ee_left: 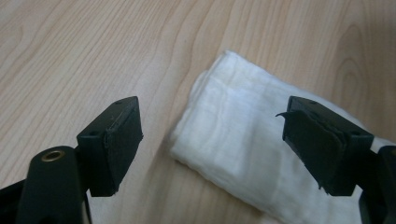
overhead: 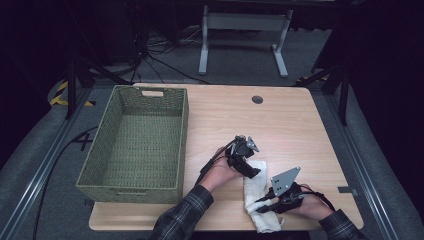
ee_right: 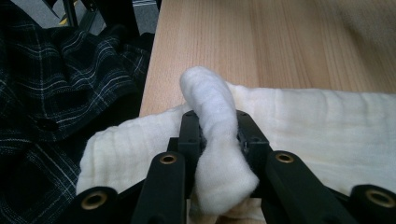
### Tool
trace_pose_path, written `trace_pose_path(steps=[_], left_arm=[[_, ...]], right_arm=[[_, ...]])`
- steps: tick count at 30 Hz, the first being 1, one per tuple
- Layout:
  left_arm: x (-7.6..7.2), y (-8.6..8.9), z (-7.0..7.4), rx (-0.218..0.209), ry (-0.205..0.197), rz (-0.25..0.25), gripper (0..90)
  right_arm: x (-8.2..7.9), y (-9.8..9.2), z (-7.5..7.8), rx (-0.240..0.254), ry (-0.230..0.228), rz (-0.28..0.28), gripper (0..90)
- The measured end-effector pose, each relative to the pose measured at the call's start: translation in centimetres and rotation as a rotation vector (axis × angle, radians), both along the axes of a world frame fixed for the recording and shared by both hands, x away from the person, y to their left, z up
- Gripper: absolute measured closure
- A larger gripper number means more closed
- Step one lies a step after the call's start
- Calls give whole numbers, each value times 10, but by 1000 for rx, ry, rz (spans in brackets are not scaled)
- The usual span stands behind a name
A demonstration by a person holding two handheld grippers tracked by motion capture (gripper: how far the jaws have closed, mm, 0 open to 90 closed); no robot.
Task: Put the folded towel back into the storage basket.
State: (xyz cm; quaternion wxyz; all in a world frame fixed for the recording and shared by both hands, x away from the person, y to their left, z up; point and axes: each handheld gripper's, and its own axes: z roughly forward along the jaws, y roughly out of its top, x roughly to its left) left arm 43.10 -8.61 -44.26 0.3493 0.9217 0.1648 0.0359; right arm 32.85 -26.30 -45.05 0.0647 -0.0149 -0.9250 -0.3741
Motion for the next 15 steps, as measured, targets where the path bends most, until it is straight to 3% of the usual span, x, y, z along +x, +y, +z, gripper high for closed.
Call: trace_pose_path(steps=[9,15], left_arm=[[4,-7,-14,55,13,-46,225],[-1,-4,-14,20,-1,-68,428]], right_arm=[[1,0,0,-2,3,-1,761],[1,-1,1,3,2,-2,761]])
